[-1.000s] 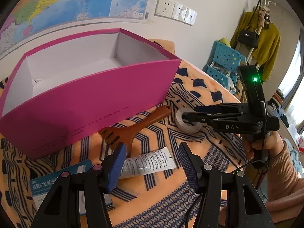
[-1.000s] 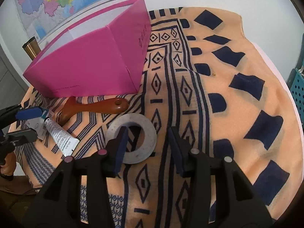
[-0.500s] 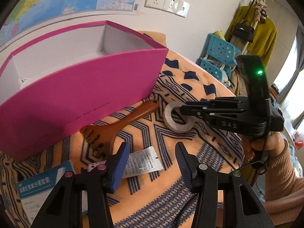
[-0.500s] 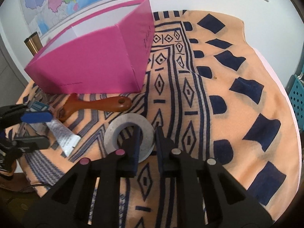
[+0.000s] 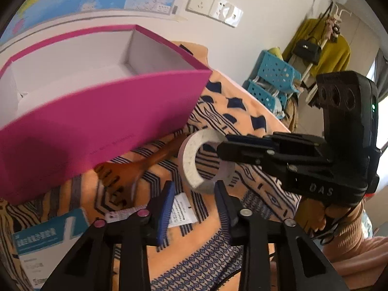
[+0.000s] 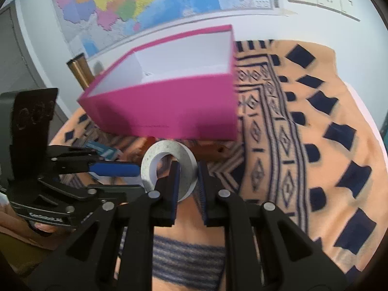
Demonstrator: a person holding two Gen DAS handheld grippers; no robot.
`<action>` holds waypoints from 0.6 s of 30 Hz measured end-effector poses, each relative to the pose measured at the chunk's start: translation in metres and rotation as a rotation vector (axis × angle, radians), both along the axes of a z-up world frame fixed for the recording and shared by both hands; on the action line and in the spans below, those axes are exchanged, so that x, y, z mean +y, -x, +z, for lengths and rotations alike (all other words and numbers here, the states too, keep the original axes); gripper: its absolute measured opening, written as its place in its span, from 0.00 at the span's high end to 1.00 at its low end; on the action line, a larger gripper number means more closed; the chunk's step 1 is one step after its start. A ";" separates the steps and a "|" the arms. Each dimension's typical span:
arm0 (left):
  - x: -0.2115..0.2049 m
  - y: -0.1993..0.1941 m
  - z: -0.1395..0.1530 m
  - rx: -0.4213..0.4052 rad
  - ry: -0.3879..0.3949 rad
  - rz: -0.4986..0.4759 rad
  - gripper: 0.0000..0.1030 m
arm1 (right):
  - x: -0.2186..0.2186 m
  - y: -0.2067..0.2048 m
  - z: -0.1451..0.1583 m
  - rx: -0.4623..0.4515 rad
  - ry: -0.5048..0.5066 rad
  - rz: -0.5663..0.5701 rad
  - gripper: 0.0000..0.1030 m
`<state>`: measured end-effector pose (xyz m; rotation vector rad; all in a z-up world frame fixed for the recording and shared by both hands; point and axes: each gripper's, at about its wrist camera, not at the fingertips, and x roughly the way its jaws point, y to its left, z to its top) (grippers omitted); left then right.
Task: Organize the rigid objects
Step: 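Carry the white tape roll into the magenta box and open the right gripper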
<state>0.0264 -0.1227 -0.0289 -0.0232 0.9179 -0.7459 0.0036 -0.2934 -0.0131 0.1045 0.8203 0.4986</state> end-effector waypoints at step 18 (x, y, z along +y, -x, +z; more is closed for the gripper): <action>0.016 -0.023 0.067 -0.158 -0.020 0.084 0.75 | 0.025 -0.025 0.058 -0.127 -0.049 0.088 0.84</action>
